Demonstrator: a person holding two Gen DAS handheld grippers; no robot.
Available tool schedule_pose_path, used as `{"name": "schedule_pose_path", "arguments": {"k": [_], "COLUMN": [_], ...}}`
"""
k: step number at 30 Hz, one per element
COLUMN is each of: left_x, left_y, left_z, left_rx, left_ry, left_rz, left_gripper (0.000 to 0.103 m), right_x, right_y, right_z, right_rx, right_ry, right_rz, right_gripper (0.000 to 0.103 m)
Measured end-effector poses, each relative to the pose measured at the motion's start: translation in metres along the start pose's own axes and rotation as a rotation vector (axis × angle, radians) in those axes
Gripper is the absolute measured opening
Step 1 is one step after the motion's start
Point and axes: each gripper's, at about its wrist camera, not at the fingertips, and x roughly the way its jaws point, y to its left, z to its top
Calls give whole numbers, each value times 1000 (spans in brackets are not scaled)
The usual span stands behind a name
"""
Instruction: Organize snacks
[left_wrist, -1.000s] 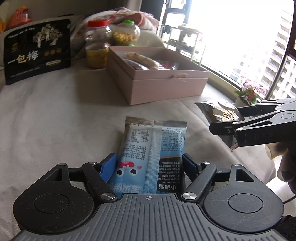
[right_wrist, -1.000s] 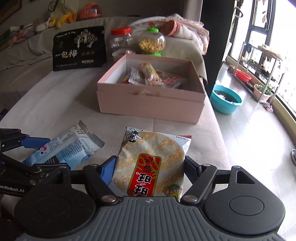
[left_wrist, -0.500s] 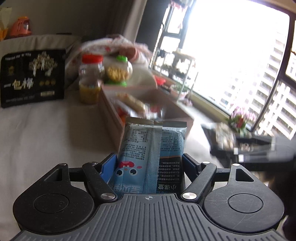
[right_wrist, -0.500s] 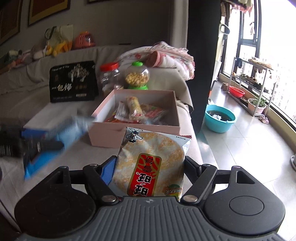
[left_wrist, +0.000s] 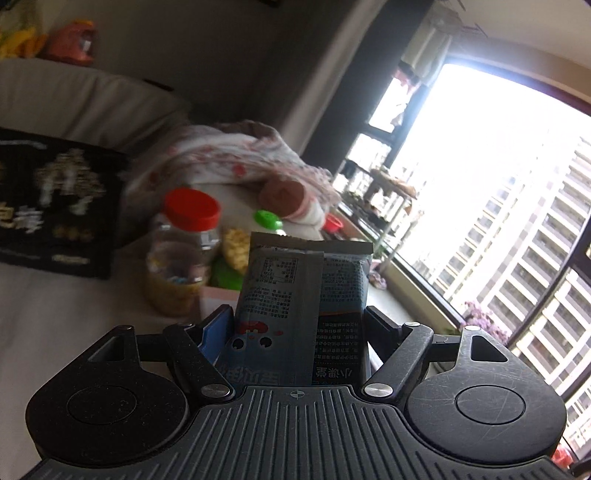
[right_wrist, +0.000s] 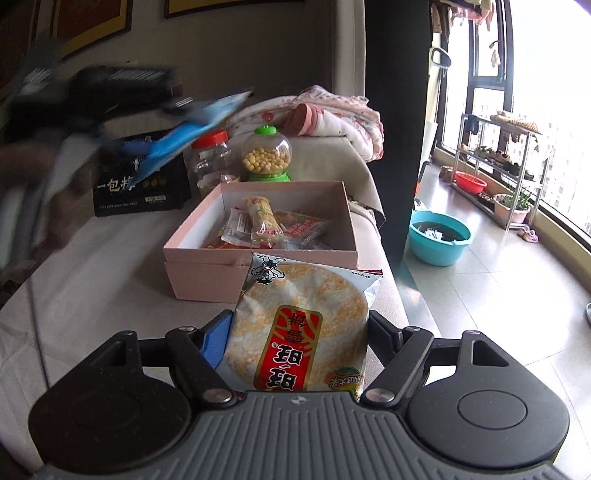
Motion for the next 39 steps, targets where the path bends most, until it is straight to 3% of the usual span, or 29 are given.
{"name": "schedule_pose_path", "arguments": {"k": [3,5,7,9,11,13,15,16,18,21,23,26,28,31,36,39], "left_x": [49,92,113,112,104,110,124,124,120,121,110,78,49,13,-23,-36], "left_y": [-11,-11,-10,-8,-1,3,-1,-3,-6,0,4,27,43,61,61,46], "left_z": [3,-5,-17,-23,-24,-18,-18,-20,-24,-26,-26,-15,-10,-4,-36,-75], "left_rx": [-19,-9,31,58,20,10,82,119,183,165,123,-5,-85,-116,-88,-42], "left_ry": [69,183,198,120,60,128,278,285,227,219,192,81,-3,-71,-32,35], "left_rz": [-62,-3,98,121,68,22,-7,-4,25,28,20,33,44,80,130,142], "left_gripper": [88,88,87,87,88,88,87,86,86,86,85,85,85,85,85,85], "right_x": [11,16,18,17,16,20,28,30,35,57,83,128,153,165,136,104], "right_y": [0,0,-2,-5,-11,-17,-20,-19,-20,-26,-31,-33,-33,-31,-30,-18], "right_z": [2,3,6,11,16,25,40,49,73,119,148,175,176,170,149,120], "right_rx": [-2,-2,-9,-13,0,23,36,34,34,64,91,113,144,174,228,165], "right_ry": [18,31,34,27,17,14,16,3,-47,-57,-32,54,105,119,55,12], "right_rz": [-8,-11,-21,-39,-38,-26,-26,-27,-22,47,84,121,129,149,174,137], "right_gripper": [76,76,76,76,76,76,76,76,76,76,77,77,78,78,81,82]}}
